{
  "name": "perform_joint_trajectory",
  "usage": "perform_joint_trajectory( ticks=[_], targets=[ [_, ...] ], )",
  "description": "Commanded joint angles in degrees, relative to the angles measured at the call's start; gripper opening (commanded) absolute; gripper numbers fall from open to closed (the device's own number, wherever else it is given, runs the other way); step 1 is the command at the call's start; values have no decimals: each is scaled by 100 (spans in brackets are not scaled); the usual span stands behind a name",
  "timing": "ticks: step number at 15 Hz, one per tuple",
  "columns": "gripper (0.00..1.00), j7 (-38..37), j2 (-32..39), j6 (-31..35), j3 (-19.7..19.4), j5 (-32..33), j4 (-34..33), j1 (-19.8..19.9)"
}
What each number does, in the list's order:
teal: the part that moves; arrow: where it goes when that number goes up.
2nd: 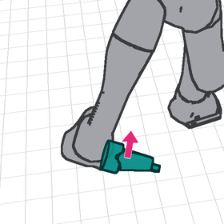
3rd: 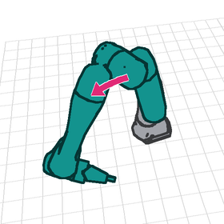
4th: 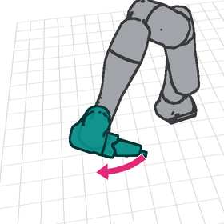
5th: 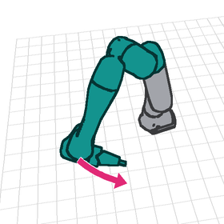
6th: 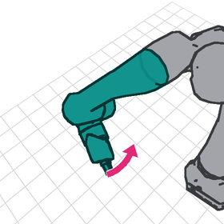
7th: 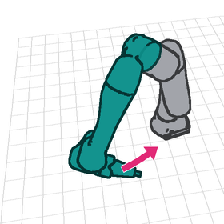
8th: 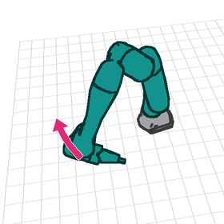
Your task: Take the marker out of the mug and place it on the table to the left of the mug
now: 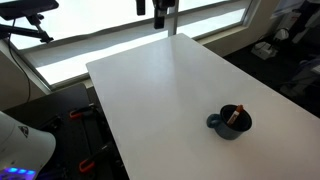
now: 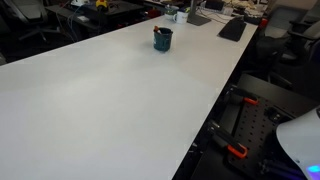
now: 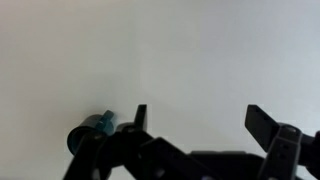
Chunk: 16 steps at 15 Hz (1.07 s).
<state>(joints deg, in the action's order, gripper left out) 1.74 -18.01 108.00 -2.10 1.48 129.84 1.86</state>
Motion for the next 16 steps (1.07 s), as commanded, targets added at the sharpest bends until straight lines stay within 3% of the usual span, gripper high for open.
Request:
perform_joint_trajectory(
  ticks=[1, 9, 16],
  targets=[
    [100, -42, 24, 169, 26, 34, 72, -7],
    [100, -224, 1278, 2301, -92, 789, 126, 277],
    [100, -497, 2386, 2868, -517, 972, -402, 581]
  ],
)
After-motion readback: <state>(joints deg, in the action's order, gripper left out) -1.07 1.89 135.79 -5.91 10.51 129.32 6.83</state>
